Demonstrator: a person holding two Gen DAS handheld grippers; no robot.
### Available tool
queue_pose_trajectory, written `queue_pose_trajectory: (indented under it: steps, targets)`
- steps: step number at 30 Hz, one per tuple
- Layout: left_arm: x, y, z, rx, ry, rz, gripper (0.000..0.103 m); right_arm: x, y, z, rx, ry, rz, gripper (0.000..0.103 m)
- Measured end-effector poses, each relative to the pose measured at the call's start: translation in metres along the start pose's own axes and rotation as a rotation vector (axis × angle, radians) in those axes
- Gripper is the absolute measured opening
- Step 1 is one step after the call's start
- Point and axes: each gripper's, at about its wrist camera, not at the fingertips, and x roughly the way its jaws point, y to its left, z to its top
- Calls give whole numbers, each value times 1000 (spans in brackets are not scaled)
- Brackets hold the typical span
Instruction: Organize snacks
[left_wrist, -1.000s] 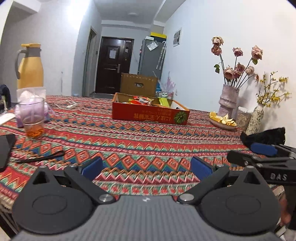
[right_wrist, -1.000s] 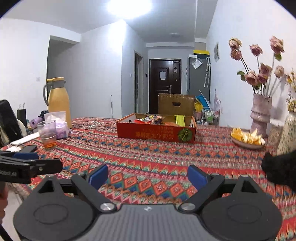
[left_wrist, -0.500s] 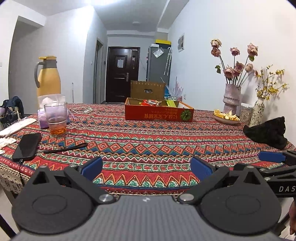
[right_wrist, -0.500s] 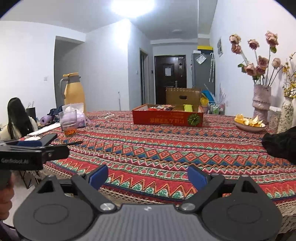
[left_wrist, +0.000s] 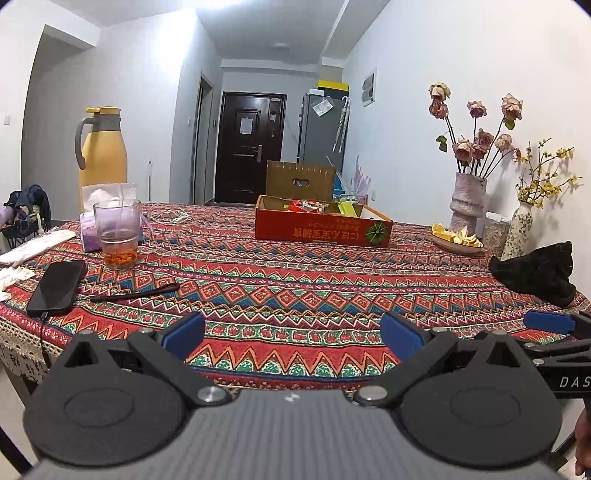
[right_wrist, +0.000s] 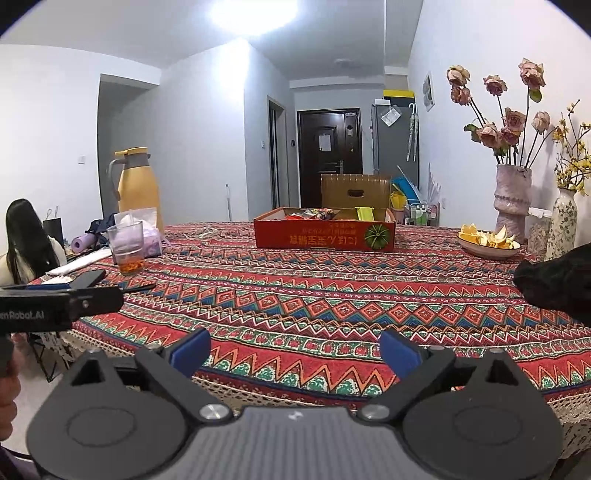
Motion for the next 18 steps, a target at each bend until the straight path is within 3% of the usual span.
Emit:
queue_pose_trajectory:
  steps: [18]
  targets:
    - [0,-1,-1,3,4,-1,103,1,1,-2,-4,-2,8,98]
